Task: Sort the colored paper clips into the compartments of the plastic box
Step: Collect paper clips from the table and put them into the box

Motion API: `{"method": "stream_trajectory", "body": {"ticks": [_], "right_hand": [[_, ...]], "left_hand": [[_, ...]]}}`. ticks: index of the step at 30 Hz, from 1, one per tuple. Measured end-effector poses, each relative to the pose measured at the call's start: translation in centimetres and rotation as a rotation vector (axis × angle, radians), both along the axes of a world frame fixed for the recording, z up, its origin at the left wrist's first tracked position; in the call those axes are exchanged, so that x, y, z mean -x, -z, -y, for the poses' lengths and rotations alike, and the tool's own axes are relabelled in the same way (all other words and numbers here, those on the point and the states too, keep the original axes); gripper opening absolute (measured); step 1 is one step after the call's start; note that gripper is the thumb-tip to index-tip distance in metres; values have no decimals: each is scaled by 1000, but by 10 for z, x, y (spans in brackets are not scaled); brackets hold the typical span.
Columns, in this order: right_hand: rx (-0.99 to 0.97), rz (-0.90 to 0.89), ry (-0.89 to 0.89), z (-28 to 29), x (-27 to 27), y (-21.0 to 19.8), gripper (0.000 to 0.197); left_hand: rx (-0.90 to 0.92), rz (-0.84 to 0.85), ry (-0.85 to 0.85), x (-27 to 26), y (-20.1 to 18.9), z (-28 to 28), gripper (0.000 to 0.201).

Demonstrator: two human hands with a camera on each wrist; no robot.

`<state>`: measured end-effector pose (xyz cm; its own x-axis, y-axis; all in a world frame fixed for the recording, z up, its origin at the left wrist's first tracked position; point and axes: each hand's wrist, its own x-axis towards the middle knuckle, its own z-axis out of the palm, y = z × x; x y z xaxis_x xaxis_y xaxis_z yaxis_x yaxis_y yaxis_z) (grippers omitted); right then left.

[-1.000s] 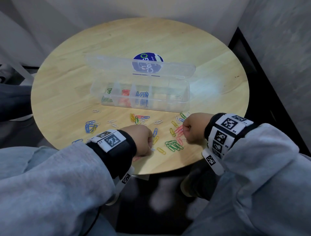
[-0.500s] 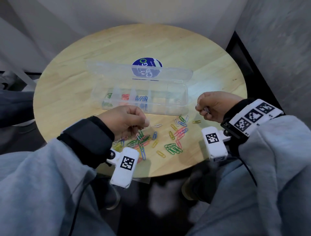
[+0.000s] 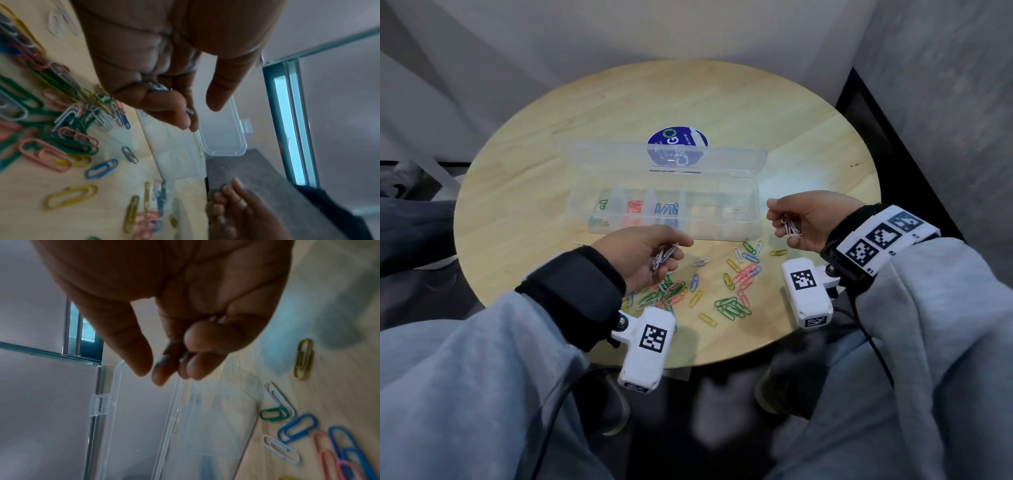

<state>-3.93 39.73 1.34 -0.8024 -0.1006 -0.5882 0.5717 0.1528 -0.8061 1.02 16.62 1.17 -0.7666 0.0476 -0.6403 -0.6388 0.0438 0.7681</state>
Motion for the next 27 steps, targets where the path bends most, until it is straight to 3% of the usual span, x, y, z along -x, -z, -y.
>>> {"method": "stream_trajectory", "body": {"ticks": [3, 5, 8, 10, 14, 18, 23, 27], "right_hand": [[-152, -1, -64, -2, 5, 5, 29], [-355, -24, -171, -2, 5, 6, 28], [-753, -175, -400, 1, 3, 9, 13], [-829, -196, -478, 4, 4, 15, 14], [-852, -107, -543, 10, 4, 25, 26], [-928, -103, -607, 11, 7, 28, 27], [-973, -135, -727, 15, 8, 23, 15], [-1040, -117, -802, 19, 7, 23, 8]], "left_hand": [[362, -112, 243, 1, 5, -7, 10], [566, -222, 377, 1, 7, -12, 7], [848, -289, 497, 3, 11, -19, 19], [962, -301, 587, 6, 12, -25, 28], [1063, -318, 702, 14, 15, -35, 35], [1114, -266, 771, 19, 20, -39, 31], [1124, -266, 777, 21, 25, -45, 11], [1104, -220, 788, 23, 25, -49, 15]]}}
